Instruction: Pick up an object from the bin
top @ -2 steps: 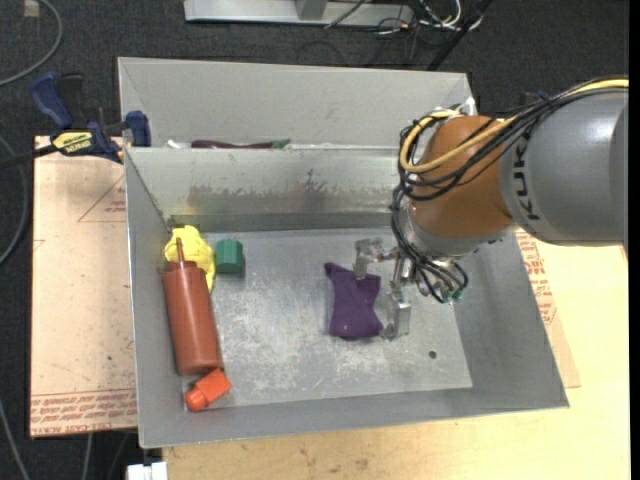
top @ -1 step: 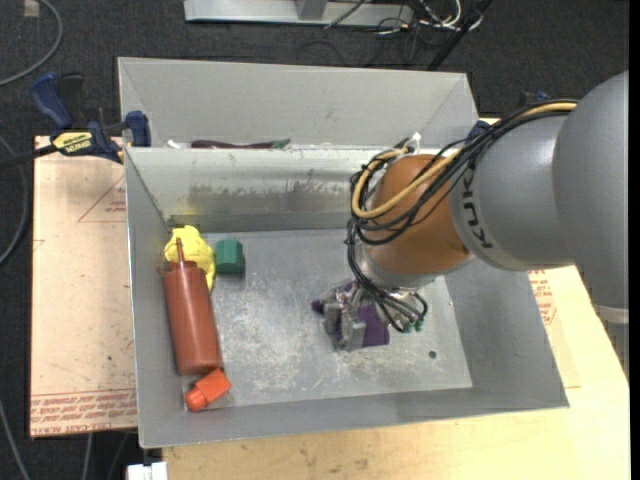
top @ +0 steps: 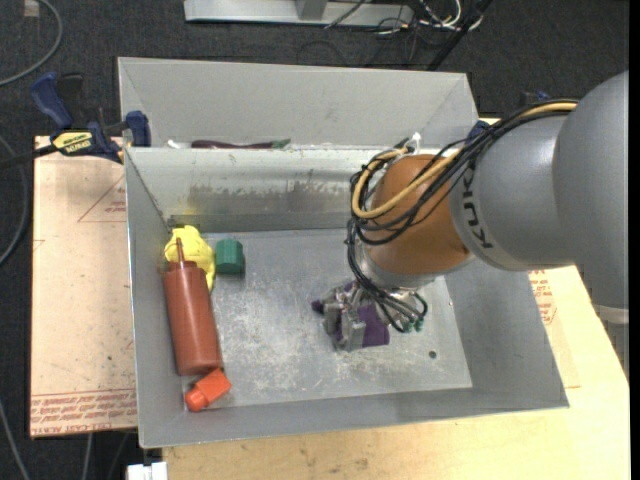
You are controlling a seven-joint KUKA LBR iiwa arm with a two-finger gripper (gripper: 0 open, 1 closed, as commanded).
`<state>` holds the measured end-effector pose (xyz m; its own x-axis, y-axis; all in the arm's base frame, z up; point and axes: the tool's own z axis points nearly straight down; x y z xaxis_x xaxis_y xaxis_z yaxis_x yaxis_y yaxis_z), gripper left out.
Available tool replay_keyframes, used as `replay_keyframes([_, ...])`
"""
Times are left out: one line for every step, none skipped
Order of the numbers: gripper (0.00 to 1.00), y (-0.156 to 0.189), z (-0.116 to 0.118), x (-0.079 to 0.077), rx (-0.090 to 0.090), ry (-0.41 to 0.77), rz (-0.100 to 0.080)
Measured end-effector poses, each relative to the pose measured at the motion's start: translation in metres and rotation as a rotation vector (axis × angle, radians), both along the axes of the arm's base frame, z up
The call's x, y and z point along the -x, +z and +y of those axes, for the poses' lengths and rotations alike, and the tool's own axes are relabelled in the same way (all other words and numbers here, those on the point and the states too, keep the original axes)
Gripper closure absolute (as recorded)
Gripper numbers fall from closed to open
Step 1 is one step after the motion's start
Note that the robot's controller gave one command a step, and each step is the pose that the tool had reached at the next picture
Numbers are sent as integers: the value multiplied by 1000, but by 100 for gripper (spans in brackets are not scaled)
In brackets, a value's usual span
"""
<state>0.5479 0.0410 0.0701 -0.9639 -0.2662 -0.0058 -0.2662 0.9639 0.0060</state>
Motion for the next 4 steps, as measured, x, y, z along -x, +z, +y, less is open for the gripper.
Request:
replay_keyframes([100, 46, -8, 10, 0, 13, 8])
replay_keyframes([0, 124, -35, 14, -1, -47, -3])
replay_keyframes([100, 123, -34, 14, -1, -45, -2])
replay_keyframes([0, 123, -34, 14, -1, -45, -2])
